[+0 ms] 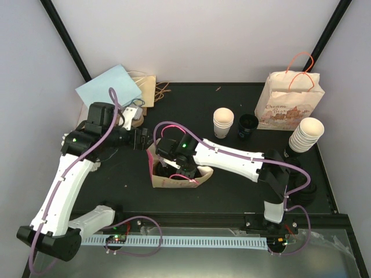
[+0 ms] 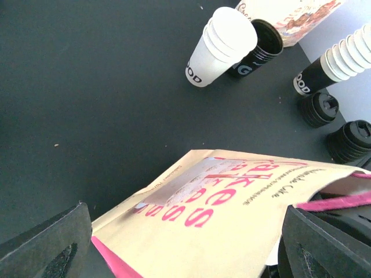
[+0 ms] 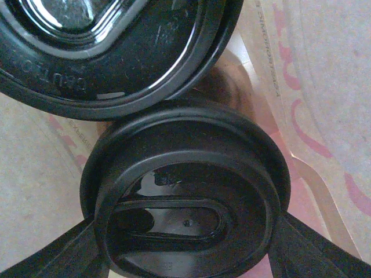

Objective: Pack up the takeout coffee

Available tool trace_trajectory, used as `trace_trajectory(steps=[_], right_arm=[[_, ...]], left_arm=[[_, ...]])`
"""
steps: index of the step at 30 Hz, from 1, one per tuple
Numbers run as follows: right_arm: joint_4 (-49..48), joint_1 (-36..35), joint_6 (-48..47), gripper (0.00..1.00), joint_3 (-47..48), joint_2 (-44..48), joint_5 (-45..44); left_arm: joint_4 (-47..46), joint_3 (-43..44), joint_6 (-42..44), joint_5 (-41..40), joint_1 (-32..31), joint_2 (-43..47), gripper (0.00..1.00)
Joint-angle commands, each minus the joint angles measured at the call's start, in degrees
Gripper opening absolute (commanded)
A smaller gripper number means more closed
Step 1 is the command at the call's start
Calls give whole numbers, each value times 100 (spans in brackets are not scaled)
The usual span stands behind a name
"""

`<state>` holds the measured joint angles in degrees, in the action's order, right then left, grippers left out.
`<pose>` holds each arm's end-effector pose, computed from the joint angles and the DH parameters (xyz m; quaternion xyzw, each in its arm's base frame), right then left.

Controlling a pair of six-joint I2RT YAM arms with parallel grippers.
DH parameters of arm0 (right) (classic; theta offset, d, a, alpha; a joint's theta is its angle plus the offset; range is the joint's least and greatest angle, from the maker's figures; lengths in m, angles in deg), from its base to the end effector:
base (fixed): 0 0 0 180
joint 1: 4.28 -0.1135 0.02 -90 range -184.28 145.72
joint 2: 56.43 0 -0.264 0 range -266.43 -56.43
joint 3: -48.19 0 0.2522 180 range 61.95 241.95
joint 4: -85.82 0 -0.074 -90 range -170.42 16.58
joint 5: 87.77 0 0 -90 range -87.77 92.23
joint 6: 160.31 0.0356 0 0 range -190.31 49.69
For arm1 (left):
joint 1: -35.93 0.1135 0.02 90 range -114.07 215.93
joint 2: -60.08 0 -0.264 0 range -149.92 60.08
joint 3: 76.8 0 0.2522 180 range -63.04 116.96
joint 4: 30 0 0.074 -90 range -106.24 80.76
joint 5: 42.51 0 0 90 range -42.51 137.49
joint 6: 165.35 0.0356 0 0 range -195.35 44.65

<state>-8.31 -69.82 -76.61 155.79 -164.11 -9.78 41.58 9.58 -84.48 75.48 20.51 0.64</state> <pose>0.1558 0.3247 0.2561 -0.5801 0.8071 -0.0735 0.0822 0.1745 -0.0655 0.3810 0.1422 0.8888 -0.2976 0.3181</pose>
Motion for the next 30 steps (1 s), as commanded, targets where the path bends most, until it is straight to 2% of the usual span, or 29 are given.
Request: trace_trajectory(steps=[1,7,20,27,30], right_arm=[[-267,59,168,51,-381,-675,-171],[-295,60,140,51,-379,-665,-214],[-299,61,171,51,-401,-661,-412],[59,65,367,51,44,-520,-754],[164,59,416,56,202,-433,-882]], left_arm=[[394,222,156,130,-5,240,92],[941,207,401,181,-36,287,84],[1069,68,388,-384,-292,96,81],[1106,111,385,-572,-304,51,79],[1125,125,394,-650,-304,13,77]])
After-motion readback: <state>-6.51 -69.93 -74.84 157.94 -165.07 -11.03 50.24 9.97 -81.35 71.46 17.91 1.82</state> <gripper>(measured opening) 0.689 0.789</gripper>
